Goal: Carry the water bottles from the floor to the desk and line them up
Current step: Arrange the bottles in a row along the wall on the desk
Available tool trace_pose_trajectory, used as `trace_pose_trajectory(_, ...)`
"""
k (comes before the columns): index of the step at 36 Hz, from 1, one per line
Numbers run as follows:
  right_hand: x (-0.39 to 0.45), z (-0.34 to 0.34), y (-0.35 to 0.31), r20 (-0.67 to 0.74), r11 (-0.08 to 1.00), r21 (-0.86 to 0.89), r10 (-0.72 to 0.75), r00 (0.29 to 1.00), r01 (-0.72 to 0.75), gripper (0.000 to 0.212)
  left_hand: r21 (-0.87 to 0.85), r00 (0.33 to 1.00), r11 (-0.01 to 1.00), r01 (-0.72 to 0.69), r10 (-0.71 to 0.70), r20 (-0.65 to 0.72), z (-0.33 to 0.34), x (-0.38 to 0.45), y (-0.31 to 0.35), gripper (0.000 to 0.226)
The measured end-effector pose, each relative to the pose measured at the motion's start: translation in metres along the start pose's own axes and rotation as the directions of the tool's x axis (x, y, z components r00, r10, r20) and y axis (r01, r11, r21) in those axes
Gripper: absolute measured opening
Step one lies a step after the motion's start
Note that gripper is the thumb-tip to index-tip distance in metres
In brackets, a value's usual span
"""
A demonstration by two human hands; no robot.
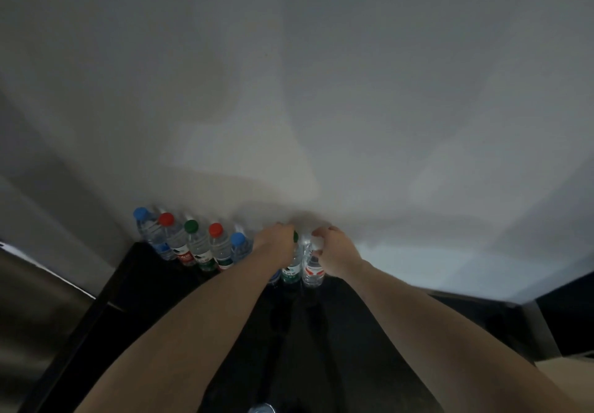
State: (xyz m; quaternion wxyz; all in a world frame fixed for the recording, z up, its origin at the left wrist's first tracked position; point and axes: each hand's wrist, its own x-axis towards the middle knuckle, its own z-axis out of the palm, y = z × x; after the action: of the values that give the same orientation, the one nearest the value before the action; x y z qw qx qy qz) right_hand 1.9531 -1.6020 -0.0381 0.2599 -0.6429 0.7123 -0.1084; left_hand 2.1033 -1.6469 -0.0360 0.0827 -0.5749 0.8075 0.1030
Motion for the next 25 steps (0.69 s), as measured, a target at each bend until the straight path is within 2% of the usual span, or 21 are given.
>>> trace_pose_trajectory(10, -0.022, -0.009, 0.000, 0.004, 1.000, 0.004, -0.010, 1.000, 0.010, 0.061, -0.085, 0.997, 0.996, 0.011, -0.018, -0.073, -0.010, -0.019, -0.002, 0.031)
trace_pose_trajectory(14, -0.059, -0.015, -0.005, -0.098, 0.985, 0.146, -0.077, 0.992, 0.091, 0.055, -0.258, 0.985, 0.966, -0.012, -0.033, -0.168, -0.016, -0.057, -0.008, 0.037)
trace_pose_trajectory(17, -0.105, -0.019, -0.003, -0.114, 0.955, 0.270, -0.096, 0.989, 0.124, 0.047, -0.363, 0.986, 0.931, -0.032, -0.030, -0.163, -0.013, -0.105, -0.020, 0.042)
trace_pose_trajectory(21, -0.173, -0.020, 0.014, -0.048, 0.946, 0.304, -0.103, 0.994, 0.113, 0.036, -0.448, 0.985, 0.894, -0.006, -0.073, -0.159, -0.001, -0.172, -0.037, 0.040)
trace_pose_trajectory(25, -0.226, -0.014, 0.039, 0.066, 0.966, 0.249, -0.085, 0.994, 0.066, 0.031, -0.499, 0.992, 0.864, 0.068, -0.111, -0.057, 0.021, -0.231, -0.043, 0.036)
